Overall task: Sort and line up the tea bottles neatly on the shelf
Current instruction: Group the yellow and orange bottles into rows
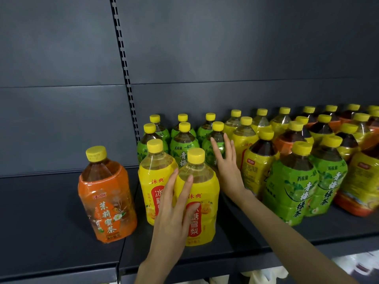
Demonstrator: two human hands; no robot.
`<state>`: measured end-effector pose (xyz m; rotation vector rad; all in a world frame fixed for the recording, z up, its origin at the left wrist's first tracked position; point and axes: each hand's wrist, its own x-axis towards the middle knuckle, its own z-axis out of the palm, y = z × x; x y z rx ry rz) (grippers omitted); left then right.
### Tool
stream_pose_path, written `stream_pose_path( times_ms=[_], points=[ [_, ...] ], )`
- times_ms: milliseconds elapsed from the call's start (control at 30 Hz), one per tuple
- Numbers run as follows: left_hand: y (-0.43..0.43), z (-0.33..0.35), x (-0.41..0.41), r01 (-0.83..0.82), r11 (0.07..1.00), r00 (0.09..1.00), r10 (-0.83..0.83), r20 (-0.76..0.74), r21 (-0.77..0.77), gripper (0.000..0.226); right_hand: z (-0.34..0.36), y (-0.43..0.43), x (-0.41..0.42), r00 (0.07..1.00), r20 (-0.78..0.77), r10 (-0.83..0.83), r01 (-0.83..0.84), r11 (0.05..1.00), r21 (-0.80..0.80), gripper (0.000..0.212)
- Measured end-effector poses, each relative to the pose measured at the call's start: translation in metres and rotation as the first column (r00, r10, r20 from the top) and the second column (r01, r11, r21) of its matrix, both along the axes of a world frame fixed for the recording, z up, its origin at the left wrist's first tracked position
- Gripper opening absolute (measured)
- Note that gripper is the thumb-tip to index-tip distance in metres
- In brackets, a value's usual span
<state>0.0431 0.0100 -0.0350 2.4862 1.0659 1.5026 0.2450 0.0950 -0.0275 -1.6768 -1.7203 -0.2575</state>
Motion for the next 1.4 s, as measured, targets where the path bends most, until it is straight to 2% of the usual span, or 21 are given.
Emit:
stream_pose_path(
  times_ms=[167, 300, 367, 400, 467, 500, 567, 633, 667, 733, 833, 1133, 1233, 1267, 1333, 1400],
  points=[
    [0.001, -0.002, -0.001, -0.011, 1.0, 1.0, 0.011, -0.013, 0.028, 0.051, -0.002, 0.014, 0.009, 0.998, 0.016, 0.069, -0.068, 0.997, -0.031, 0.099],
    [-0.001, -0.001, 0.0, -0.038, 0.998, 0.999, 0.037, 0.01, 0.051, 0.055, 0.003, 0.009, 0.009, 0.997, 0.036, 0.066, -0.062, 0.994, -0.095, 0.093],
    [-0.003, -0.008, -0.004, -0.089, 0.994, 0.994, 0.084, 0.07, 0.069, 0.063, 0.007, -0.002, 0.002, 0.992, -0.083, 0.096, -0.103, 0.991, -0.082, 0.08],
    [-0.005, -0.012, -0.007, -0.116, 0.992, 0.986, 0.108, 0.126, 0.055, 0.067, 0.008, -0.013, -0.004, 0.964, -0.229, 0.131, -0.143, 0.989, -0.033, 0.067],
    [-0.006, -0.017, -0.015, -0.131, 0.989, 0.946, 0.145, 0.29, -0.068, 0.071, 0.005, -0.042, -0.017, 0.814, -0.533, 0.233, -0.208, 0.972, 0.107, 0.042],
    [-0.004, -0.019, -0.019, -0.109, 0.981, 0.916, 0.162, 0.367, -0.162, 0.07, 0.003, -0.06, -0.025, 0.744, -0.606, 0.283, -0.23, 0.959, 0.165, 0.038],
    [0.003, -0.022, -0.027, -0.016, 0.942, 0.883, 0.171, 0.438, -0.335, 0.07, -0.003, -0.092, -0.039, 0.61, -0.69, 0.39, -0.351, 0.913, 0.206, 0.048],
    [0.012, -0.03, -0.033, 0.06, 0.906, 0.904, 0.129, 0.408, -0.42, 0.075, -0.01, -0.112, -0.048, 0.447, -0.761, 0.471, -0.544, 0.818, 0.187, 0.069],
    [0.016, -0.034, -0.034, 0.072, 0.894, 0.917, 0.115, 0.382, -0.442, 0.08, -0.012, -0.117, -0.052, 0.417, -0.778, 0.47, -0.609, 0.78, 0.144, 0.081],
    [0.024, -0.037, -0.033, 0.086, 0.864, 0.923, 0.118, 0.366, -0.495, 0.091, -0.015, -0.12, -0.054, 0.475, -0.751, 0.458, -0.633, 0.771, 0.07, 0.094],
    [0.03, -0.037, -0.036, 0.103, 0.816, 0.912, 0.151, 0.381, -0.568, 0.103, -0.015, -0.117, -0.05, 0.54, -0.731, 0.417, -0.562, 0.825, 0.055, 0.094],
    [0.023, -0.037, -0.031, 0.033, 0.838, 0.912, 0.198, 0.36, -0.545, 0.098, -0.006, -0.106, -0.028, 0.606, -0.728, 0.32, -0.442, 0.897, 0.026, 0.091],
    [0.017, -0.04, -0.027, -0.019, 0.847, 0.915, 0.229, 0.333, -0.531, 0.094, -0.009, -0.118, -0.02, 0.751, -0.62, 0.227, -0.337, 0.939, -0.065, 0.084],
    [0.013, -0.041, -0.024, -0.049, 0.851, 0.915, 0.248, 0.319, -0.522, 0.092, -0.01, -0.126, -0.017, 0.807, -0.554, 0.205, -0.273, 0.961, -0.042, 0.074],
    [0.003, -0.045, -0.017, -0.082, 0.858, 0.912, 0.27, 0.309, -0.507, 0.09, -0.008, -0.146, -0.008, 0.903, -0.388, 0.186, -0.127, 0.977, 0.174, 0.052],
    [-0.005, -0.048, -0.008, -0.098, 0.873, 0.916, 0.267, 0.3, -0.477, 0.091, -0.007, -0.16, 0.007, 0.963, -0.265, 0.054, 0.06, 0.914, 0.402, 0.046]
  ],
)
